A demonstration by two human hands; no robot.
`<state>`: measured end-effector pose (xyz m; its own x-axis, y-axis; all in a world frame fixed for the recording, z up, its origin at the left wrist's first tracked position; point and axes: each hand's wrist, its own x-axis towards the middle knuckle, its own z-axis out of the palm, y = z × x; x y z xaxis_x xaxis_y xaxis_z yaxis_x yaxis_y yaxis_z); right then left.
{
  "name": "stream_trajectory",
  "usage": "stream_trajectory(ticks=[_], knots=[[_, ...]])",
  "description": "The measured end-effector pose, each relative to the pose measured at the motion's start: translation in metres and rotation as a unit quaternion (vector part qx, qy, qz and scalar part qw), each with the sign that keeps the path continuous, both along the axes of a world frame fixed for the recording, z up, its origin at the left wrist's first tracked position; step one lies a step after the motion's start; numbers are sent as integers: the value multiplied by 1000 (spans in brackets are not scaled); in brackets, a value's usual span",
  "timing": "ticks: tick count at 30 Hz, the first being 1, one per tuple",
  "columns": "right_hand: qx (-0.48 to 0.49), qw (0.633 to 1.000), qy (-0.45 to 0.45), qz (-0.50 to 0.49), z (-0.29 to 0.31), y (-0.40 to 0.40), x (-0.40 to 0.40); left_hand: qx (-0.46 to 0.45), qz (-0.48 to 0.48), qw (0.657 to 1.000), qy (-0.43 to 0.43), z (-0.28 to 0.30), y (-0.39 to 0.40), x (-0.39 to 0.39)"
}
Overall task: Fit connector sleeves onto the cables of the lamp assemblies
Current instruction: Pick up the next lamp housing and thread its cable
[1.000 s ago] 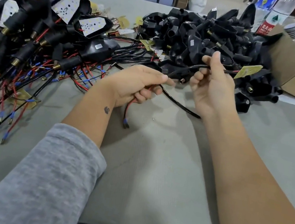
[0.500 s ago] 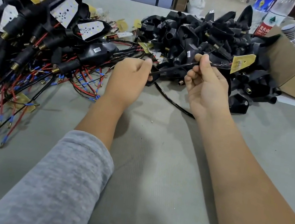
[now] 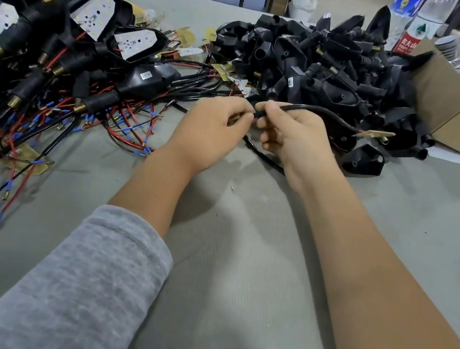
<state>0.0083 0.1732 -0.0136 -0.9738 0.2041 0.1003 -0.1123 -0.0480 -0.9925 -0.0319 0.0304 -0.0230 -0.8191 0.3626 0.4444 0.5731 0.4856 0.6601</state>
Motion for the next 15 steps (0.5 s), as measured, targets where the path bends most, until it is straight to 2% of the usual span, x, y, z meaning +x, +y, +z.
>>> stream_trajectory(ticks=[2, 5, 11, 15], knots=[[-30, 999, -3, -12, 2, -1, 1, 45, 66, 996, 26, 2, -5, -2], [-95, 995, -4, -33, 6, 4, 3, 153, 118, 981, -3, 5, -17, -10], [-109, 993, 17, -49, 6, 3, 4, -2, 66, 997, -32, -3, -12, -14], [-106, 993, 30, -48, 6, 6, 4, -62, 96, 993, -37, -3, -3, -8]])
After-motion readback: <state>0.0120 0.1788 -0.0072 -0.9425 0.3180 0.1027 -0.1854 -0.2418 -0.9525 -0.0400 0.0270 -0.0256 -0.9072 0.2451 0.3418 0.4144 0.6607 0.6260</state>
